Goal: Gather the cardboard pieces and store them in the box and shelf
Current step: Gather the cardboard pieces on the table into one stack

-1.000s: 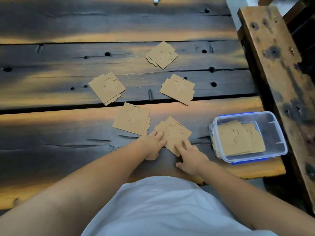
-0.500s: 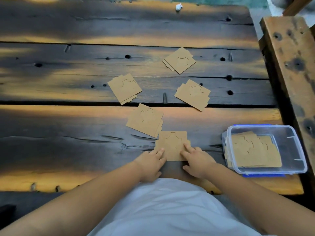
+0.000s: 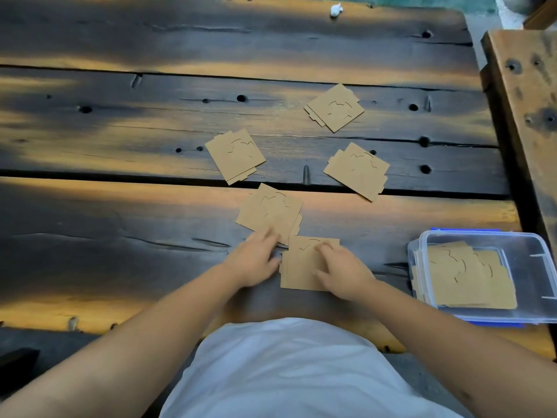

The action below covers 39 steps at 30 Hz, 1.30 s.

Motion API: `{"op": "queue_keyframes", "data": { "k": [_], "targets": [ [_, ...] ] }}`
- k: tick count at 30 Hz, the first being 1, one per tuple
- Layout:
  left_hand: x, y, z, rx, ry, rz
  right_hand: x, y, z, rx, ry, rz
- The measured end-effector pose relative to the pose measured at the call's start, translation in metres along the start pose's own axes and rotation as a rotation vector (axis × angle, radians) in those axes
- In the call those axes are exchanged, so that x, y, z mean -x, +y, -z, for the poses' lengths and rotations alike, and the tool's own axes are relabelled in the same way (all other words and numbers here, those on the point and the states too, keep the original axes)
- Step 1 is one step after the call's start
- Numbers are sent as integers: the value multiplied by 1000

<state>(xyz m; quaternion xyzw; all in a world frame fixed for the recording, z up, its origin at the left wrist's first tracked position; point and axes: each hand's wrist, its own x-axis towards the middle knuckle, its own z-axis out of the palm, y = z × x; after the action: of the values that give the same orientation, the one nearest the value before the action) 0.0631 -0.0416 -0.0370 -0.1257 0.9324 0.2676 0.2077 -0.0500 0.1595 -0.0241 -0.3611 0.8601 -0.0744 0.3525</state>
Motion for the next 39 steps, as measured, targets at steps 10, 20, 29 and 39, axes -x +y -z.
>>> {"op": "queue_keyframes", "data": {
  "k": [10,20,29,39],
  "targets": [
    [-45,-40,42,348,137,343,-84,-59,18,-841,40,-382],
    [-50,-50,44,600,163,452,-116,-79,14,-1118,102,-513],
    [-43,-58,58,807,231,541,-113,-75,24,-1146,191,-345],
    [-20,-12,34,829,135,484,-56,-29,30,-1120,261,-363]
  ]
}}
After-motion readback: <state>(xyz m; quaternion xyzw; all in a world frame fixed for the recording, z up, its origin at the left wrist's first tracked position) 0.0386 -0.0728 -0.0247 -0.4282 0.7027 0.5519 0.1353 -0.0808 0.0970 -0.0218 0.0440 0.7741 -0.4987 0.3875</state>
